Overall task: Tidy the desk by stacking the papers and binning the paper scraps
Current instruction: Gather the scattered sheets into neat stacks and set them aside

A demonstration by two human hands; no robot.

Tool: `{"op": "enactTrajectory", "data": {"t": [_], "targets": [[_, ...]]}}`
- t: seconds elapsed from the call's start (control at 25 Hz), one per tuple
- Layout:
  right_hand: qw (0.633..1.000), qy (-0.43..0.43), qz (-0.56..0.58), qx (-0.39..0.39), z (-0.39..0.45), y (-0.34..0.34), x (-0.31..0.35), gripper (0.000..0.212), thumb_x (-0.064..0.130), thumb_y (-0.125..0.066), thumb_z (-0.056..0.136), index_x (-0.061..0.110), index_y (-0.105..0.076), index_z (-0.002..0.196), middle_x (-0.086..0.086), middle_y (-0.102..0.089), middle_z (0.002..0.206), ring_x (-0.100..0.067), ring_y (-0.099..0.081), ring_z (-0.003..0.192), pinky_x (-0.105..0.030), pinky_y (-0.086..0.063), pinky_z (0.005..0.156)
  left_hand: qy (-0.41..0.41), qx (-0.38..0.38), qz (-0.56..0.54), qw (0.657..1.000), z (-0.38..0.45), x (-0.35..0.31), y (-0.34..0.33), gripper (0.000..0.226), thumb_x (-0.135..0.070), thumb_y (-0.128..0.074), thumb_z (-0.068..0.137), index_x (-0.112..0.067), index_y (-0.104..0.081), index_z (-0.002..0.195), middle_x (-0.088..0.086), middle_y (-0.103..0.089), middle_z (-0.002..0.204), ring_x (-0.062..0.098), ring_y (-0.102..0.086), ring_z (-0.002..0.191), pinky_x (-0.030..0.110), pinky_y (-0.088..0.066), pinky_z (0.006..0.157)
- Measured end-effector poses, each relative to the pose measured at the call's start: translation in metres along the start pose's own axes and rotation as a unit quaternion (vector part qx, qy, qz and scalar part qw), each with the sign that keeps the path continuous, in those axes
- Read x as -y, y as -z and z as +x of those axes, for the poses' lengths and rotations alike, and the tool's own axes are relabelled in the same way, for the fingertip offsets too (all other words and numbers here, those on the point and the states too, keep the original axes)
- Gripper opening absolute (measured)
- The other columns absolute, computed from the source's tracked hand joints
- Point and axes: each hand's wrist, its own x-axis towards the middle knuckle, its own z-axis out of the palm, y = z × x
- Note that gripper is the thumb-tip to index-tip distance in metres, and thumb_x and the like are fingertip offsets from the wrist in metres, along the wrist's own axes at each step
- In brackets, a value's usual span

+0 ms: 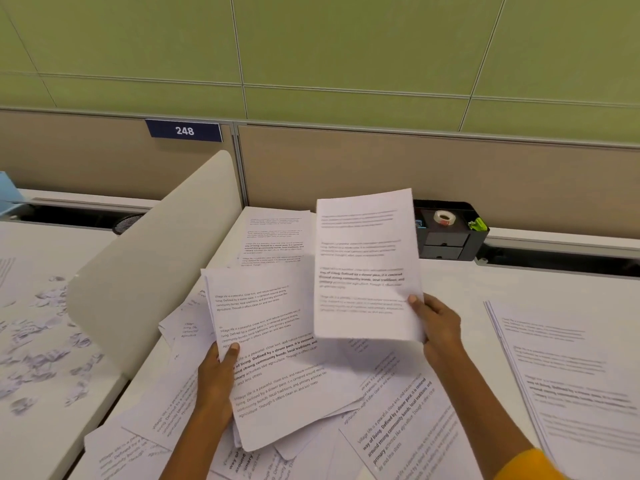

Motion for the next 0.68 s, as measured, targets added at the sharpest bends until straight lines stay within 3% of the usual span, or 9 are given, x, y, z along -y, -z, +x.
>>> {"op": "enactTrajectory", "data": {"t": [0.08,0.2,0.4,0.52,0.68], "targets": [[0.999,-0.002,-0.002,0.048,-0.016,-0.007,-0.012,0.011,0.004,-0.066,0.084,0.008,-0.069,0.094,-0.003,-0.072,0.084,-0.022,-0.065,0.076,-0.031,-0.057,0.072,-0.005,0.01,0.0,1.0,-0.003,-0.001,-0.005,0.03,-0.017,-0.048,0.097,-0.017,-0.051,0.127,0.006,-0.063,0.105,0.02,-0.062,0.087,0.031,-0.05,0.065],[0.995,-0.019,-0.017,0.093,-0.034,-0.018,-0.029,0.01,0.006,-0.067,0.083,0.008,-0.07,0.092,-0.005,-0.073,0.083,-0.021,-0.066,0.074,-0.034,-0.057,0.076,-0.009,0.013,-0.001,1.0,-0.006,-0.001,-0.008,0.031,-0.018,-0.048,0.097,-0.018,-0.051,0.128,0.003,-0.064,0.105,0.018,-0.063,0.088,0.03,-0.051,0.062],[0.991,-0.038,-0.051,0.117,-0.052,-0.032,-0.043,0.01,0.01,-0.069,0.083,0.01,-0.071,0.093,-0.006,-0.075,0.085,-0.021,-0.068,0.075,-0.035,-0.057,0.075,-0.006,0.017,0.0,1.0,-0.006,0.002,-0.006,0.032,-0.022,-0.05,0.096,-0.019,-0.053,0.128,0.006,-0.067,0.11,0.023,-0.066,0.092,0.032,-0.054,0.062],[0.987,-0.038,-0.096,0.125,-0.059,-0.039,-0.051,0.012,0.012,-0.071,0.082,0.013,-0.072,0.094,-0.005,-0.075,0.085,-0.022,-0.07,0.077,-0.034,-0.057,0.075,-0.015,0.023,0.001,1.0,-0.01,0.001,-0.009,0.026,-0.026,-0.047,0.097,-0.024,-0.054,0.122,0.0,-0.068,0.101,0.019,-0.067,0.086,0.028,-0.055,0.056],[0.977,-0.023,-0.159,0.143,-0.062,-0.046,-0.064,0.014,0.014,-0.072,0.08,0.014,-0.072,0.094,-0.004,-0.075,0.09,-0.022,-0.071,0.083,-0.037,-0.057,0.081,-0.012,0.02,0.006,1.0,-0.006,0.003,-0.011,0.031,-0.033,-0.044,0.097,-0.022,-0.052,0.125,0.001,-0.067,0.101,0.018,-0.065,0.088,0.031,-0.054,0.065]]}}
